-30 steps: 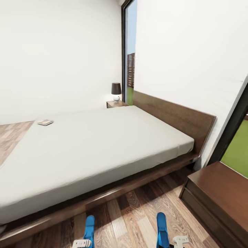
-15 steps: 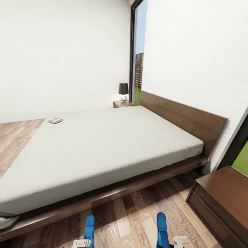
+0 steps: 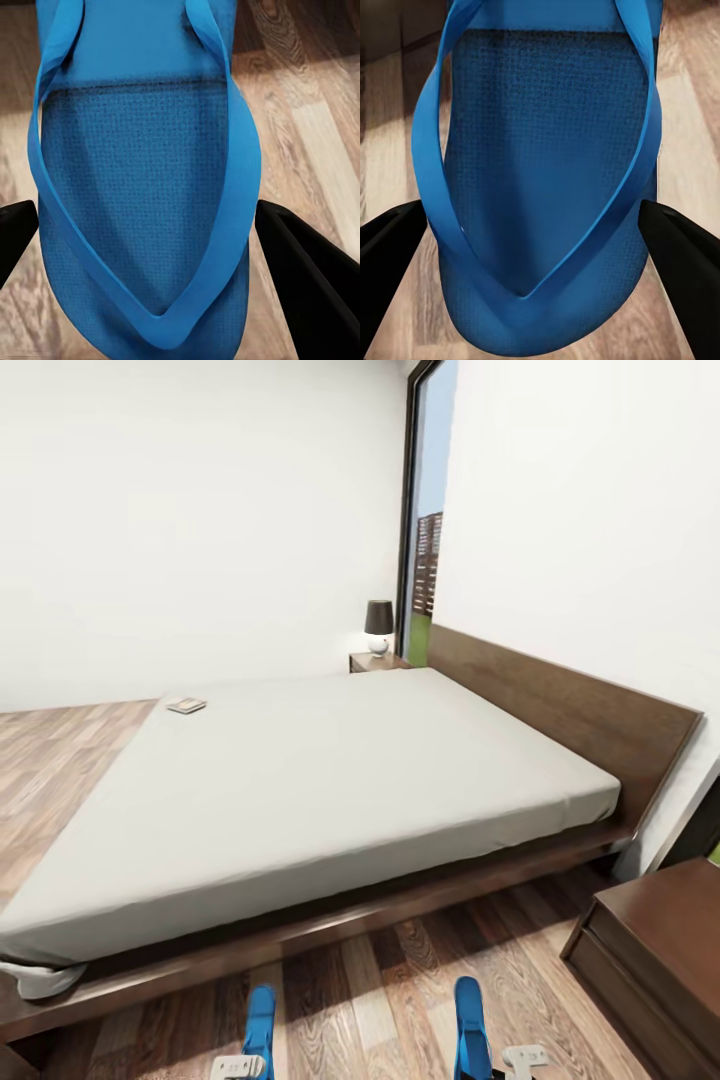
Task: In the bedroom, move the book from the bed onto either nightstand, and place the two sandals side by side next to the bed.
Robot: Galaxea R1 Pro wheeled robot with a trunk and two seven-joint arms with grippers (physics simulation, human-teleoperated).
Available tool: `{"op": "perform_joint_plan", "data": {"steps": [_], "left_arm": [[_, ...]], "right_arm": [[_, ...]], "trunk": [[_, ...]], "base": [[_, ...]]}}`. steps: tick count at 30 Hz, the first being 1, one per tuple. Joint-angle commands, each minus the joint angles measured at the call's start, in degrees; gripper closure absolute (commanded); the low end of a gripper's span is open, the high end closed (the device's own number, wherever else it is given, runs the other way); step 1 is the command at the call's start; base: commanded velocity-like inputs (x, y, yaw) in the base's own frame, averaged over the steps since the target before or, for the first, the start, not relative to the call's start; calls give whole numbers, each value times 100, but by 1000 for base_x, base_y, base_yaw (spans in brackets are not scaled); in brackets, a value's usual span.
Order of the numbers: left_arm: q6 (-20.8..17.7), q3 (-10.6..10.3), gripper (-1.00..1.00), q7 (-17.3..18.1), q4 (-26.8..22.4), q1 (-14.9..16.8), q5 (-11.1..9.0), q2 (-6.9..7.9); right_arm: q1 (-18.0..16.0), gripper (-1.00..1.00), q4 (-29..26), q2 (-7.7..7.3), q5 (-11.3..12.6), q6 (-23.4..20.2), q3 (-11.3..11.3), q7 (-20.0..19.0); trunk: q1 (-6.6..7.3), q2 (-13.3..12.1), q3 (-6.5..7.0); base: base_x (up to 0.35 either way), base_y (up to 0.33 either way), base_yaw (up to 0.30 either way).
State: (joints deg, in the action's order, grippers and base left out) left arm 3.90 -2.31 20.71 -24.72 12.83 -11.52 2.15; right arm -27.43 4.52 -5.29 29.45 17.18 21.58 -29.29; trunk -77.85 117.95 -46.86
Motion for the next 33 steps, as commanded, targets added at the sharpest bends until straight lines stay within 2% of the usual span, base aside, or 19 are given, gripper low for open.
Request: {"op": "perform_joint_plan", "data": {"steps": [1,33], "left_arm": [[14,-24,100,12,7,6,-52,4],[14,-24,100,12,9,6,-52,4]], "right_arm": [[-8,100,23,5,61,31,48,-39],[-8,100,23,6,61,31,48,-37]], "trunk": [[1,2,-5],[1,2,-5]], "base": [[0,0,149],[0,0,149]]}}
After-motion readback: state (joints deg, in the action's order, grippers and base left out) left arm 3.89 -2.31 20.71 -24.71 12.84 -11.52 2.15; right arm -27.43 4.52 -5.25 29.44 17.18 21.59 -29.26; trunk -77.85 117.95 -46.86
